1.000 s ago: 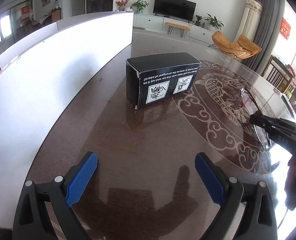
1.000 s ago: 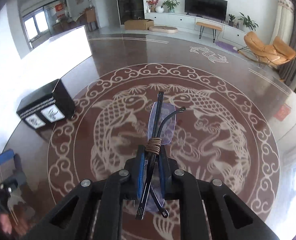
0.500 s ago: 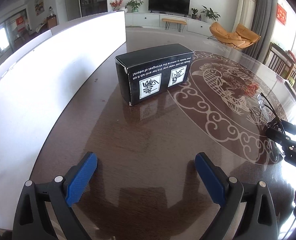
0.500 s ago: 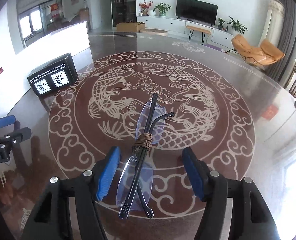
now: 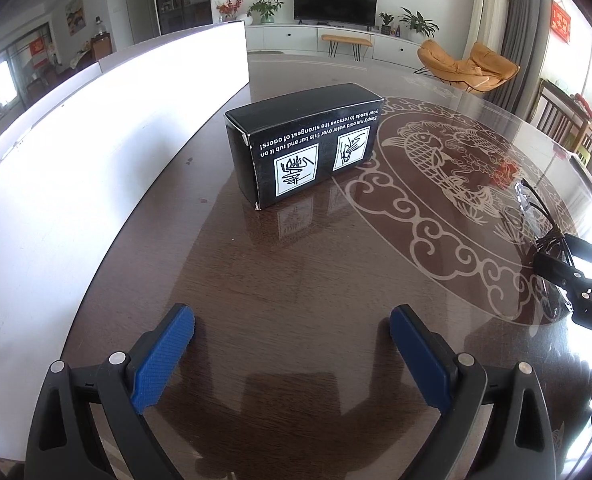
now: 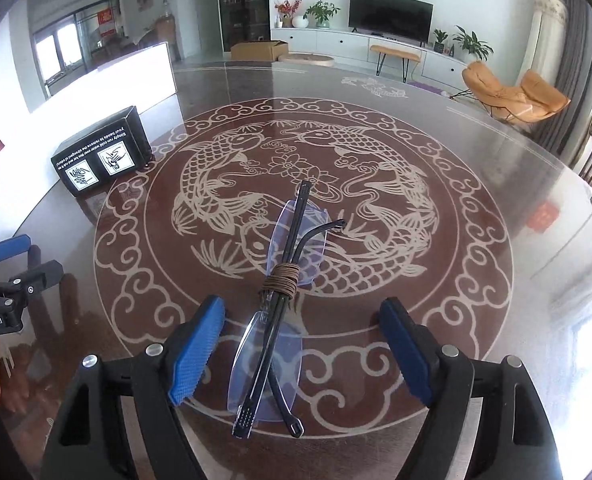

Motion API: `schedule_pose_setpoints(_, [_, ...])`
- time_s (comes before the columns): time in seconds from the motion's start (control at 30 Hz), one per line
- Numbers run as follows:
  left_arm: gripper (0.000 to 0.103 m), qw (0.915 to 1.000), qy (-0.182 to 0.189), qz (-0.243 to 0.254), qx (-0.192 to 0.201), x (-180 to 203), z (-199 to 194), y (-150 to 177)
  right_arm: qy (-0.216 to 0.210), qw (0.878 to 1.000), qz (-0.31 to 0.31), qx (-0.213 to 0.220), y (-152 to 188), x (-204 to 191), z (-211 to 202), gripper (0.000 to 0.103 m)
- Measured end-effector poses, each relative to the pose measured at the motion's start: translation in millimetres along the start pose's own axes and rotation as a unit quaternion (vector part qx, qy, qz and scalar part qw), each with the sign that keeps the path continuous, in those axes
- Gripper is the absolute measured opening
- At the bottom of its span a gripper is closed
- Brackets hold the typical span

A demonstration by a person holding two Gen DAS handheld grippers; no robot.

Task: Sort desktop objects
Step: 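Grasp the black box with the left tool while the right tool holds the glasses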

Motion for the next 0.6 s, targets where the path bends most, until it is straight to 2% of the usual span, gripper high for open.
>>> schedule_pose_setpoints(0.27, [0.1, 1.0, 0.001, 0.002, 0.0, 0.4, 0.1, 0.1, -0.001, 1.0, 0.0, 0.0, 0.0, 0.2, -0.1, 0.081])
schedule_pose_setpoints(0.37, [0.1, 1.0, 0.001, 0.002, 0.0, 0.4, 0.2, 0.1, -0.002, 1.0, -0.004, -0.003, -0.2, -1.4, 0.8, 0.086])
schedule_pose_setpoints(0.6, [0.1, 1.0, 0.006, 0.002, 0.008, 2.1, -5.2, 0.0, -0.003, 1.0, -0.006, -0.002, -0.5, -2.4, 0.4, 0.087])
Point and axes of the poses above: each gripper's, at about its wrist camera, not at the fingertips, and z roughly the way its jaws point, x to its right, y to its underside, the point moved 2 cm from there along z, roughly the way its jaws point, and after that the axes turned 2 degrees about y, right-handed, at the moved point
